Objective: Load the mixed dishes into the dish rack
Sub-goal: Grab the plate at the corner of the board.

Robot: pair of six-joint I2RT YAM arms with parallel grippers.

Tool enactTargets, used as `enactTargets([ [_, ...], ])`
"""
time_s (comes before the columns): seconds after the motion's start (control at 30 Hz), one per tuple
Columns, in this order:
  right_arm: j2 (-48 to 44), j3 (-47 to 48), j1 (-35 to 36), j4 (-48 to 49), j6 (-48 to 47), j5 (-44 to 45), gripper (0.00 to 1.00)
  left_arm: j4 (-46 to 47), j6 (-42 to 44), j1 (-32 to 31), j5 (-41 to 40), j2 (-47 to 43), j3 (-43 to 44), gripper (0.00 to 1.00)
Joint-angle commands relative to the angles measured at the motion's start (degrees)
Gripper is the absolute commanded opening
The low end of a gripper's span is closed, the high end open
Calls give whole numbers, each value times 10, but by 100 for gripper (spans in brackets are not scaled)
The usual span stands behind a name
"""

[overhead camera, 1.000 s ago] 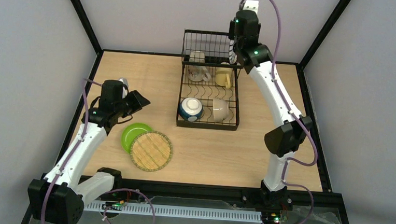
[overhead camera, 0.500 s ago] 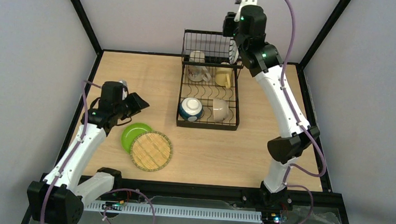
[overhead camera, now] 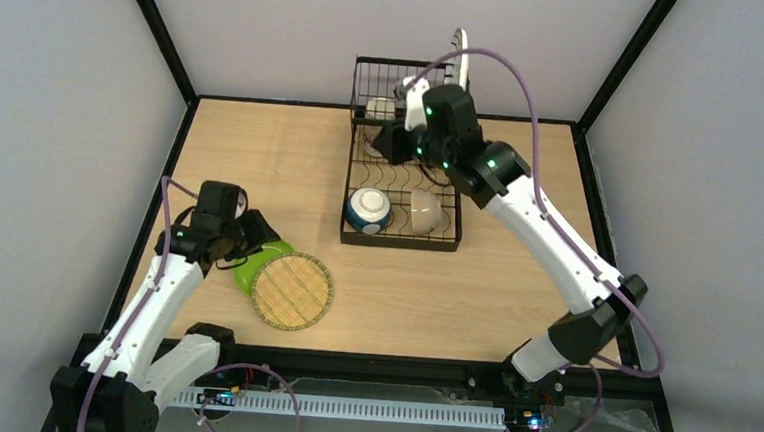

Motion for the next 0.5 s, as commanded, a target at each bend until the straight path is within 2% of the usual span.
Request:
enactTargets([
  [0.0, -78, -118, 6, 9, 56, -114, 80, -54, 13, -2, -11, -21, -24, 99],
  [0.17, -127, -243, 32, 39, 89, -175, 79, -69, 17, -2, -19, -27, -50, 99],
  [0.47, -122, -429, 64, 148, 146, -230, 80, -76, 14, -2, -42, -12, -82, 99],
])
